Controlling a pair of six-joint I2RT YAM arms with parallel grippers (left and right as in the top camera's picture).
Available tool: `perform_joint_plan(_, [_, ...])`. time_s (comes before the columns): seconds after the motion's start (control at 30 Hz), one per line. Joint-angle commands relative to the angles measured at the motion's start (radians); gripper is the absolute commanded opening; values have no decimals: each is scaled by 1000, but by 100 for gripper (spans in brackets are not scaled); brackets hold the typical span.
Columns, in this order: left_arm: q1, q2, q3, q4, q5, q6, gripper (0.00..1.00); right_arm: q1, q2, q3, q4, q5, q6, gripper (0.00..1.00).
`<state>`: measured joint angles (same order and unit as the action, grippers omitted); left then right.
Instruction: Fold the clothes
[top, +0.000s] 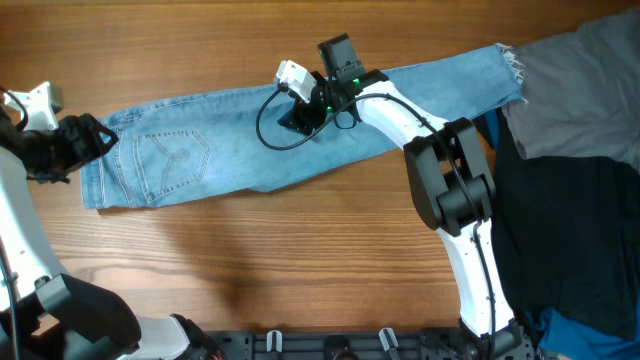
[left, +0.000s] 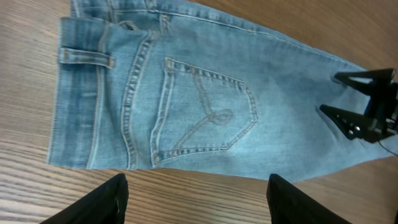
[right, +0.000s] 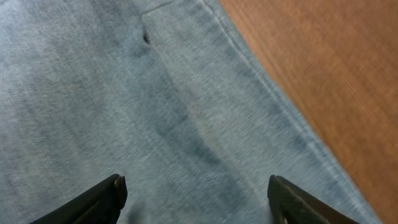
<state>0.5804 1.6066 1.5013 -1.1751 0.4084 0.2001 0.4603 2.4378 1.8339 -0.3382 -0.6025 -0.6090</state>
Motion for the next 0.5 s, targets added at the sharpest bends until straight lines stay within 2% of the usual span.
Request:
perform_joint_plan(0.0, [-23,11,6,-2,14,1,71,-3,26,10,49,27,-88,78])
perform_joint_plan(0.13, [-29,11,6,-5,14,1,71,-3,27,10,72,56,-97,77])
perform_joint_plan(0.23, [-29,11,6,-4,14,2,71,-3,28,-1,35,45,-99,70])
perform_joint_plan(0.3, [-29,11,6,-4,14,2,71,-3,28,-21,38,45,-98,70])
perform_joint_plan(0.4, [-29,11,6,-4,14,2,72,-3,28,-53,34,45,-99,63])
perform_joint_plan(0.43, [-29,11,6,-4,14,2,72,-3,28,-60,18,45,-99,52])
perform_joint_plan(0.47, [-29,11,6,-4,14,2,72,-3,28,-60,5,45,-98,46])
